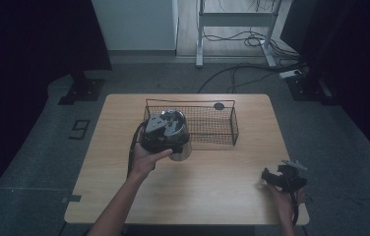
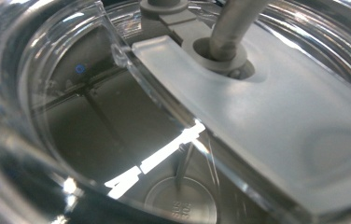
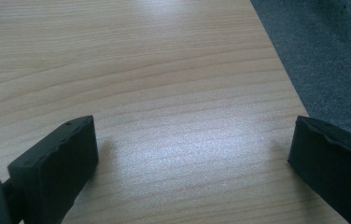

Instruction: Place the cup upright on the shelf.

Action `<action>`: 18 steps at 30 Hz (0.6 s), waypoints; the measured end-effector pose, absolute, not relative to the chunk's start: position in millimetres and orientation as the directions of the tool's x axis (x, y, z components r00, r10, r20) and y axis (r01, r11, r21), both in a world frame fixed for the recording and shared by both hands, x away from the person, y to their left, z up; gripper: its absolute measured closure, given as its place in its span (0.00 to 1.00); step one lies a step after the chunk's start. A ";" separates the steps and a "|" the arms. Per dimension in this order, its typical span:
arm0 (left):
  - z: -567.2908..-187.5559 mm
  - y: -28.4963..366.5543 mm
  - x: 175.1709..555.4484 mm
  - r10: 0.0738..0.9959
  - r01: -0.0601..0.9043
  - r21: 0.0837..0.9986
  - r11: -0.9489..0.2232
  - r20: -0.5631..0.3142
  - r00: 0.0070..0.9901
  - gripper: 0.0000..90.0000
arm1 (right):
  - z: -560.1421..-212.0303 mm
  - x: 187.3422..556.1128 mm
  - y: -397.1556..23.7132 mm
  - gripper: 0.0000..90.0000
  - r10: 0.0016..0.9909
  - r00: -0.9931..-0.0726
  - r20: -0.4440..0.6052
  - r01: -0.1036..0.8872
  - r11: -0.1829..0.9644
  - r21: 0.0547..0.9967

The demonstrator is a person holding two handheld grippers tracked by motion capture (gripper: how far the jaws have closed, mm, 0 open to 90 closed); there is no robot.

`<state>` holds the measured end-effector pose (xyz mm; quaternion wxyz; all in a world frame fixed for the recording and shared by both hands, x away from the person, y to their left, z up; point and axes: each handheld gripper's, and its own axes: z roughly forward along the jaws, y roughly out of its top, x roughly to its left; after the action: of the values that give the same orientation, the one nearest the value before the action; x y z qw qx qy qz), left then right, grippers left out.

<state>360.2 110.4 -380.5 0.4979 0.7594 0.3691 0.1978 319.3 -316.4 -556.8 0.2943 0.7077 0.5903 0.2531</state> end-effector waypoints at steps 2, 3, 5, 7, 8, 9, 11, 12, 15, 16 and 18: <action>-378.5 110.9 362.4 0.761 0.363 0.903 -0.231 -0.065 0.645 0.04 | -556.8 319.3 -316.4 0.01 0.985 0.175 0.011 0.687 -0.130 0.715; -377.9 110.9 363.2 0.761 0.361 0.903 -0.232 -0.063 0.646 0.04 | -556.8 319.3 -316.4 0.01 0.985 0.175 0.011 0.687 -0.130 0.715; -376.8 110.6 364.1 0.763 0.361 0.903 -0.231 -0.062 0.643 0.04 | -556.8 319.3 -316.4 0.01 0.985 0.175 0.011 0.687 -0.130 0.715; -375.1 109.9 366.1 0.766 0.358 0.904 -0.235 -0.055 0.641 0.04 | -557.0 319.4 -316.4 0.01 0.985 0.174 0.011 0.685 -0.129 0.717; -374.7 109.7 366.4 0.767 0.356 0.905 -0.235 -0.052 0.639 0.04 | -557.1 319.4 -316.4 0.01 0.985 0.174 0.011 0.685 -0.129 0.717; -374.7 109.7 366.4 0.767 0.356 0.905 -0.235 -0.052 0.639 0.04 | -557.1 319.4 -316.4 0.01 0.985 0.174 0.011 0.685 -0.129 0.717; -373.4 109.0 367.7 0.768 0.355 0.904 -0.239 -0.047 0.638 0.04 | -557.0 319.4 -316.4 0.01 0.985 0.174 0.011 0.685 -0.129 0.717; -373.0 108.6 368.2 0.769 0.354 0.904 -0.239 -0.046 0.638 0.04 | -557.1 319.4 -316.4 0.01 0.985 0.174 0.011 0.685 -0.129 0.717; -371.4 108.3 370.3 0.770 0.350 0.905 -0.243 -0.040 0.636 0.04 | -557.1 319.4 -316.4 0.01 0.985 0.174 0.011 0.685 -0.129 0.717; -371.0 108.0 371.2 0.771 0.351 0.905 -0.241 -0.041 0.635 0.04 | -557.1 319.4 -316.4 0.01 0.985 0.174 0.011 0.685 -0.129 0.717; -370.0 107.6 373.2 0.774 0.351 0.905 -0.238 -0.041 0.632 0.04 | -557.1 319.4 -316.4 0.01 0.985 0.174 0.011 0.685 -0.129 0.717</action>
<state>373.2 107.6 -370.0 0.4928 0.7571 0.3715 0.2145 319.4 -316.4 -557.1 0.2951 0.7071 0.5904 0.2539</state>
